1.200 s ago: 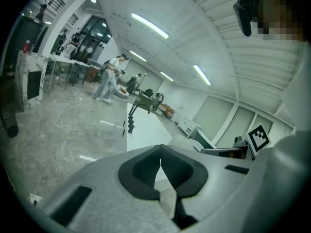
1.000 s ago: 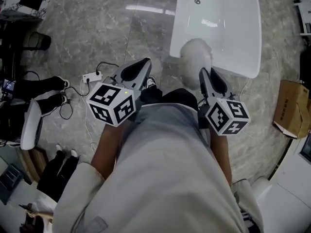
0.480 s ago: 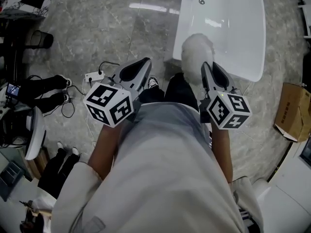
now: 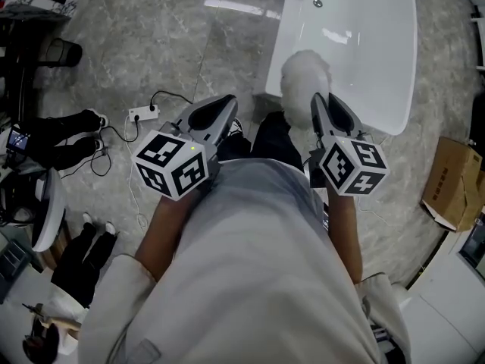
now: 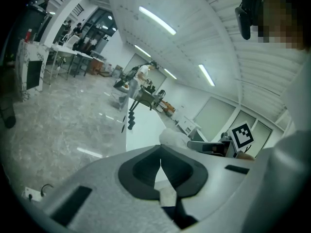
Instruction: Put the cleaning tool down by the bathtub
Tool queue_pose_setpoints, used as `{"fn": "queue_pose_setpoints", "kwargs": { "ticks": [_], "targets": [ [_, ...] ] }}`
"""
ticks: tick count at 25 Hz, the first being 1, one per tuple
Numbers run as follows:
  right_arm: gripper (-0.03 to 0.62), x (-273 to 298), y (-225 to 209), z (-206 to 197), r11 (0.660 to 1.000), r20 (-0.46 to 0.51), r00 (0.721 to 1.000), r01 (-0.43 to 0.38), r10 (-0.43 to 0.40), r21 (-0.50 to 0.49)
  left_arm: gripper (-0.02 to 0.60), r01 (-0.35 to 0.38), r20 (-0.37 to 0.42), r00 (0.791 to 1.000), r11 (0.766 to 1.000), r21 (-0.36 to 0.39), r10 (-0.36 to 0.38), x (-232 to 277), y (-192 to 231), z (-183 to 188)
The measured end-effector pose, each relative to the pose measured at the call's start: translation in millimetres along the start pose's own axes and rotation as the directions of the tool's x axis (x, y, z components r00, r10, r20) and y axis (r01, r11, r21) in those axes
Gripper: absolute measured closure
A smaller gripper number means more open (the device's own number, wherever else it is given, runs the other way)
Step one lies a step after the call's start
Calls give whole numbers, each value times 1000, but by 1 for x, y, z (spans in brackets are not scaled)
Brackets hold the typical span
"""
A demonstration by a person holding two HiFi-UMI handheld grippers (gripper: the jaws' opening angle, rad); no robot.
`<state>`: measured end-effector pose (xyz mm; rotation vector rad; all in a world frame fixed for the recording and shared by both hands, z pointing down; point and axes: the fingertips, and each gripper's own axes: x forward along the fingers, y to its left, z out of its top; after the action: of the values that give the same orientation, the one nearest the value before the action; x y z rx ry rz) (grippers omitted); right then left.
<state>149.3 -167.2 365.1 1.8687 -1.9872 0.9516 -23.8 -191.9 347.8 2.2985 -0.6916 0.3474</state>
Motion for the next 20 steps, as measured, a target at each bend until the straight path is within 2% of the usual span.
{"fn": "queue_pose_setpoints", "kwargs": {
  "ticks": [20],
  "targets": [
    [507, 49, -27, -4, 996, -96, 992, -86, 86, -6, 575, -88, -46, 995, 995, -46, 86, 27, 2, -6]
  ]
}}
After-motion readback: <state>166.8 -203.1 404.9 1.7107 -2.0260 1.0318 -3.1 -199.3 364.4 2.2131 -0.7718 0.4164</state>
